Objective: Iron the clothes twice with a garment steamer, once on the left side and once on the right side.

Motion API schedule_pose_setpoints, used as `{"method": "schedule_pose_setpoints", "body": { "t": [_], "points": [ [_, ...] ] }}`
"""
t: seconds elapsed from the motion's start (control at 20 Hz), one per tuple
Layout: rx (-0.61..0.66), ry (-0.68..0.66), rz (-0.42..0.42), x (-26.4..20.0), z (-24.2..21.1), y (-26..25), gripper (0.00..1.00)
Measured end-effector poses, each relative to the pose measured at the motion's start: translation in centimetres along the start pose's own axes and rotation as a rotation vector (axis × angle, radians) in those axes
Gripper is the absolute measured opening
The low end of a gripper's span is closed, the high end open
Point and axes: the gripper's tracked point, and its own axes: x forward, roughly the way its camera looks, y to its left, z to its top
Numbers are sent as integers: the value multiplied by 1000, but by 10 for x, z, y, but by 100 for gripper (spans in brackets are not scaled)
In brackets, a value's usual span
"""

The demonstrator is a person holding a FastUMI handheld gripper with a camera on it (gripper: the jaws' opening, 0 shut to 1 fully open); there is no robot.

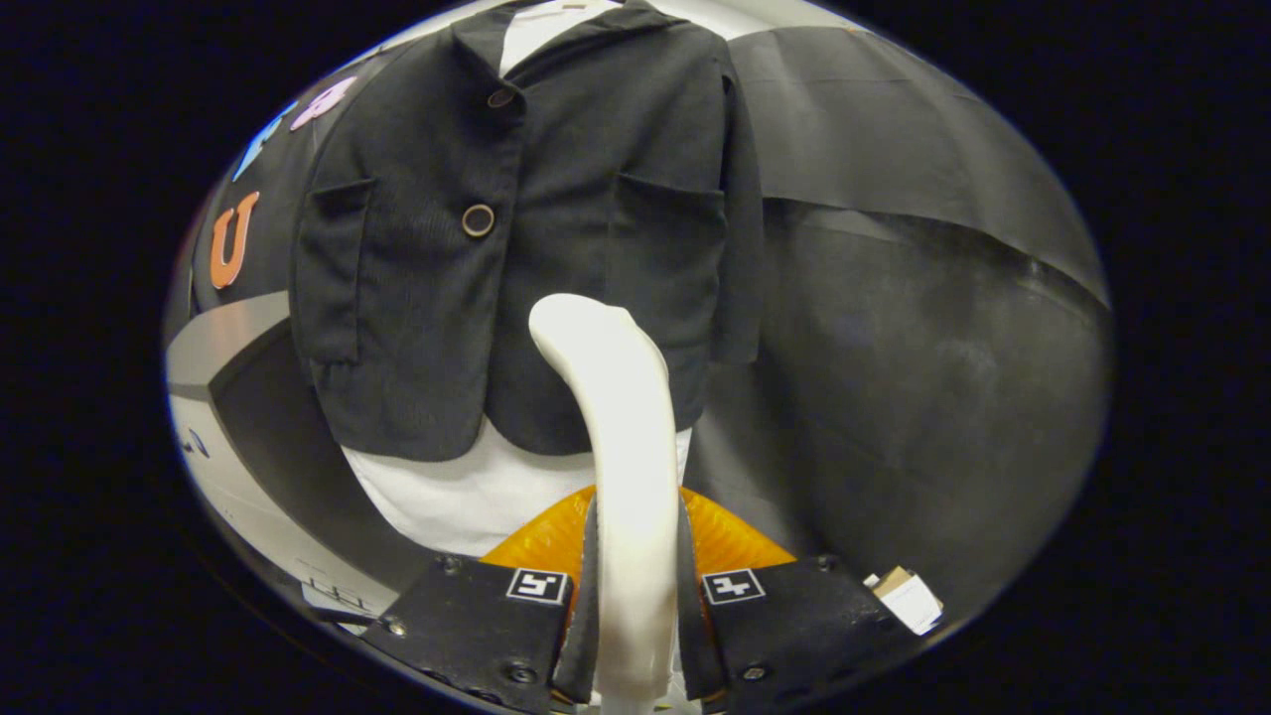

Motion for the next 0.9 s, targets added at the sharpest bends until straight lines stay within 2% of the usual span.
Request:
{"method": "schedule_pose_setpoints", "body": {
  "t": [0.35, 0.7, 0.9],
  "points": [
    [-55, 86, 33, 8, -47, -1, 36],
    [-63, 80, 62, 9, -47, -2, 36],
    [-43, 15, 53, -22, -29, -1, 36]
  ]
}}
